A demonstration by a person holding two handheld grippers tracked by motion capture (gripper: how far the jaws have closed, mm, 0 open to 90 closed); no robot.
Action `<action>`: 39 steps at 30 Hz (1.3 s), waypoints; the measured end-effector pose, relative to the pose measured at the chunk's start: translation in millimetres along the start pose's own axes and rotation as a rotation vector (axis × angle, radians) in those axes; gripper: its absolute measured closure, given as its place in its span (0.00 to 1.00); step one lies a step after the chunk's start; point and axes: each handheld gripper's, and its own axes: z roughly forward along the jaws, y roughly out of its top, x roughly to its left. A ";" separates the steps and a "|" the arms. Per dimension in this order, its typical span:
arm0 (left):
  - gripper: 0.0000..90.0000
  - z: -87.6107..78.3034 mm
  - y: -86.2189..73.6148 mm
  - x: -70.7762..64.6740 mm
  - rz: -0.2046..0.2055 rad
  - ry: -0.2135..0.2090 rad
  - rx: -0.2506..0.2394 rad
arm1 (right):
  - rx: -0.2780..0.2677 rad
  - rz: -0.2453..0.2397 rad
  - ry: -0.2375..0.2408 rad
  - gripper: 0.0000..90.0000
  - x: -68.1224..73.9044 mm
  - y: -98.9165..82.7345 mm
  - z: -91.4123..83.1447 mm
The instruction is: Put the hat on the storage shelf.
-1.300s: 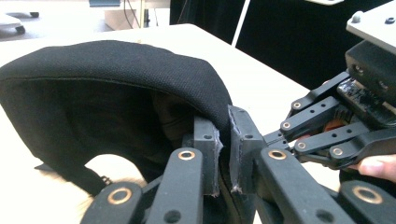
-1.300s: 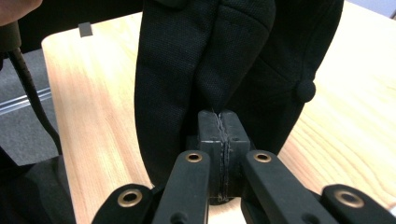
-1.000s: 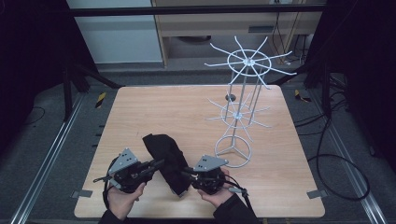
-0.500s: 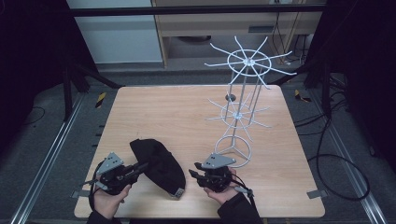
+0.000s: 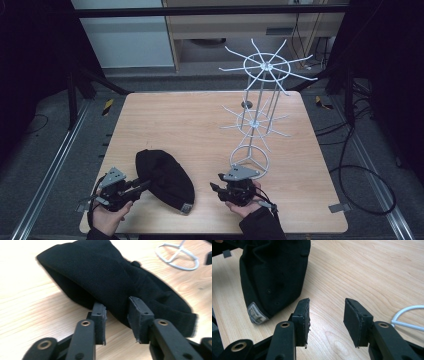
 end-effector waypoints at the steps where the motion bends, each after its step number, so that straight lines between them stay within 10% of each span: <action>1: 0.70 0.1 -1.1 0.9 0.000 0.019 0.005 | 0.002 -0.002 0.001 0.62 -0.2 -0.3 0.0; 13: 0.62 0.7 -9.7 15.9 -0.043 0.179 0.059 | 0.001 0.014 -0.026 0.60 -10.0 -7.8 -12.7; 18: 0.60 -8.9 -9.9 22.8 -0.093 0.239 0.023 | -0.007 0.041 -0.059 0.58 -20.4 -15.7 -24.8; 23: 0.58 -20.9 -1.7 19.0 -0.106 0.213 -0.068 | -0.013 0.069 -0.090 0.58 -31.0 -24.4 -36.9; 30: 0.53 -26.8 24.3 -4.9 -0.014 0.174 -0.148 | -0.017 0.088 -0.109 0.58 -38.4 -29.4 -45.6; 39: 0.48 4.9 53.7 -21.7 0.080 0.192 -0.076 | -0.008 0.093 -0.111 0.58 -40.7 -33.7 -47.7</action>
